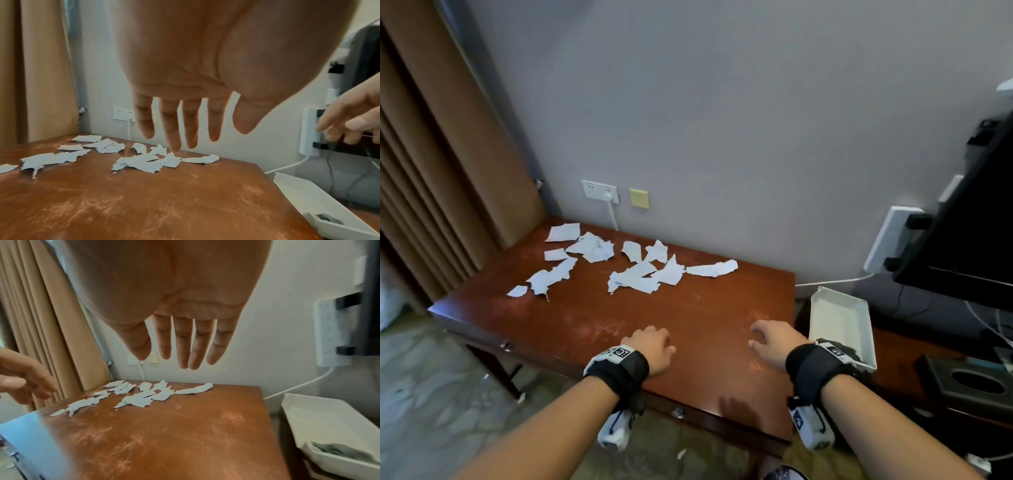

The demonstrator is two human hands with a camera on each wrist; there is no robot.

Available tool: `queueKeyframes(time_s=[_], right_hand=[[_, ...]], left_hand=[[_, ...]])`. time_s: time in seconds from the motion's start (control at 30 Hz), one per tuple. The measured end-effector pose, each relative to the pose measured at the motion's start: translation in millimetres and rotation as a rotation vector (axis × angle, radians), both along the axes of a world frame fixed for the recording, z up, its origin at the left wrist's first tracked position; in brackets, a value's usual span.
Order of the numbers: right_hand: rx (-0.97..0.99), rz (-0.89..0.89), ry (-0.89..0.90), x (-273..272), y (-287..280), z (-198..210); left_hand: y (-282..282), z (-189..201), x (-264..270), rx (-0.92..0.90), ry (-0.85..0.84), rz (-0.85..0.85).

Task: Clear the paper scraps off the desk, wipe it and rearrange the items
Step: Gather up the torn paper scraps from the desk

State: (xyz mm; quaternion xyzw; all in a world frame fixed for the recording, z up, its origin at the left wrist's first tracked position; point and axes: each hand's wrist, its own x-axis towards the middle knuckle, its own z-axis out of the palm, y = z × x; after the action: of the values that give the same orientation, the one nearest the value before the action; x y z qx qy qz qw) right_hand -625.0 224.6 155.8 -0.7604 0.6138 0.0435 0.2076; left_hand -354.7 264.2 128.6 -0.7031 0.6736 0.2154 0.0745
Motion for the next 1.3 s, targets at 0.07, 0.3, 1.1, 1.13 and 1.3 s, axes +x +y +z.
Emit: queueKeyframes(time_s=[0.07, 0.3, 1.1, 1.13, 1.3], right_hand=[[0.009, 0.038, -0.007, 29.8, -27.4, -9.2], [0.091, 0.086, -0.069, 130.5, -134.2, -56.0], [0.394, -0.269, 0.041, 270.0, -293.5, -166.3], [0.397, -0.274, 0.051, 276.1, -299.9, -169.7], [0.370, -0.299, 0.029, 301.6, -334.9, -187.3]], left_hand=[[-18.5, -5.9, 19.0, 0.003, 0.008, 0.027], [-87.2, -24.3, 100.6, -0.006, 0.037, 0.177], [-364.3, -174.3, 220.7, 0.165, -0.065, -0.157], [-372.5, -179.3, 223.3, 0.167, -0.077, -0.176], [-410.5, -205.0, 235.5, 0.185, -0.149, -0.288]])
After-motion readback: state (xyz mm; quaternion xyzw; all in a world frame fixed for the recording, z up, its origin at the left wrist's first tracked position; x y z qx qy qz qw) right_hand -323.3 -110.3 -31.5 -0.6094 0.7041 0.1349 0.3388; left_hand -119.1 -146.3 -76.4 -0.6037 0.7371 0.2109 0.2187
